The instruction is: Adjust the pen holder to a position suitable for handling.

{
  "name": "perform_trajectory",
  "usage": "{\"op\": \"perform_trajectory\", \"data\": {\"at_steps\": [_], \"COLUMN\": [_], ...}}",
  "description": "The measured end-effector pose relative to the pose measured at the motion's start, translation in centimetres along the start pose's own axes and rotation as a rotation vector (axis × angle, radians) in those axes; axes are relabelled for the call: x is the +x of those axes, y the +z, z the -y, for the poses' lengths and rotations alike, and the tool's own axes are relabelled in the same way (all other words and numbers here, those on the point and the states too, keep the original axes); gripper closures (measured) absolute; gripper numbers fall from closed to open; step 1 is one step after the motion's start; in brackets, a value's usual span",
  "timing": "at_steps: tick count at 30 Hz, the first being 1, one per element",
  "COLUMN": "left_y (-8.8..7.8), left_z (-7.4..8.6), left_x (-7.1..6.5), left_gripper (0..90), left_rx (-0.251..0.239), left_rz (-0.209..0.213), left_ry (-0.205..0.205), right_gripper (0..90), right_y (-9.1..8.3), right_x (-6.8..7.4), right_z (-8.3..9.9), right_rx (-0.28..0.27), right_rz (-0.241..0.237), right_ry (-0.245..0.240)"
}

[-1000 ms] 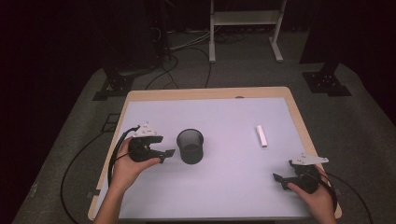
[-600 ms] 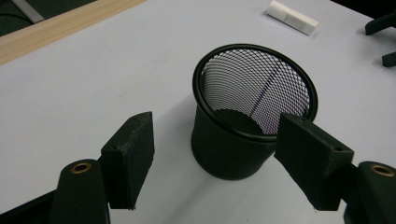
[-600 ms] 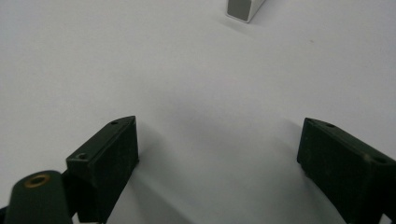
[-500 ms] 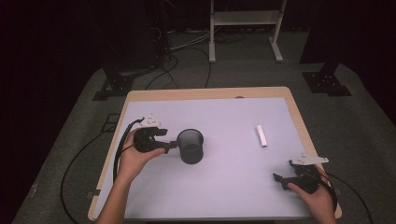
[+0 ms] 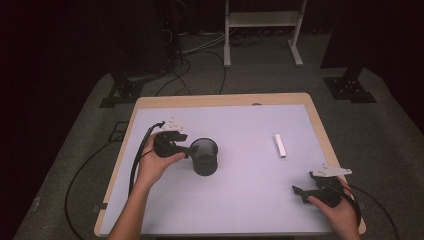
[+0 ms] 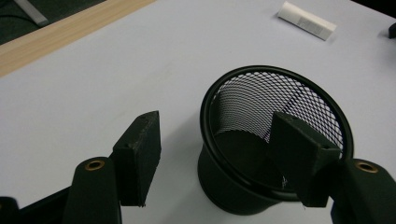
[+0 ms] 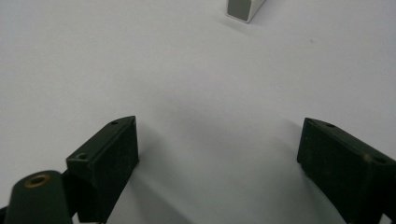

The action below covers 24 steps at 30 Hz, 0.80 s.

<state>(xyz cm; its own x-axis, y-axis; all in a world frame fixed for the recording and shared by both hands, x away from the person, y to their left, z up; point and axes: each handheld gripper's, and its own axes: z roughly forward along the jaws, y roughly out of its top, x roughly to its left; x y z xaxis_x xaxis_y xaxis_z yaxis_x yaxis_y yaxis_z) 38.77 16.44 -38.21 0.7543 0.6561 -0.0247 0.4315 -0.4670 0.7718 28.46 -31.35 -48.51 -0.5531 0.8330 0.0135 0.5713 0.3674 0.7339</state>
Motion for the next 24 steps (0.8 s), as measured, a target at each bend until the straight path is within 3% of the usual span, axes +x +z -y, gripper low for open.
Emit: {"op": "perform_trajectory", "data": {"at_steps": [8,24], "left_y": [1.7,4.1], "left_z": [0.0,0.0], "left_x": [0.0,0.3], "left_gripper": [40.3,61.8], "left_rx": [0.048,0.137], "left_rz": [-0.002,0.015], "left_ry": [0.011,0.005], "right_gripper": [11.6,11.6], "right_y": [0.0,0.0], "right_x": [0.0,0.0], "right_z": [0.0,0.0], "right_rx": [-0.002,-0.001], "right_rz": [0.0,-0.001], "right_ry": [0.0,0.0]}}
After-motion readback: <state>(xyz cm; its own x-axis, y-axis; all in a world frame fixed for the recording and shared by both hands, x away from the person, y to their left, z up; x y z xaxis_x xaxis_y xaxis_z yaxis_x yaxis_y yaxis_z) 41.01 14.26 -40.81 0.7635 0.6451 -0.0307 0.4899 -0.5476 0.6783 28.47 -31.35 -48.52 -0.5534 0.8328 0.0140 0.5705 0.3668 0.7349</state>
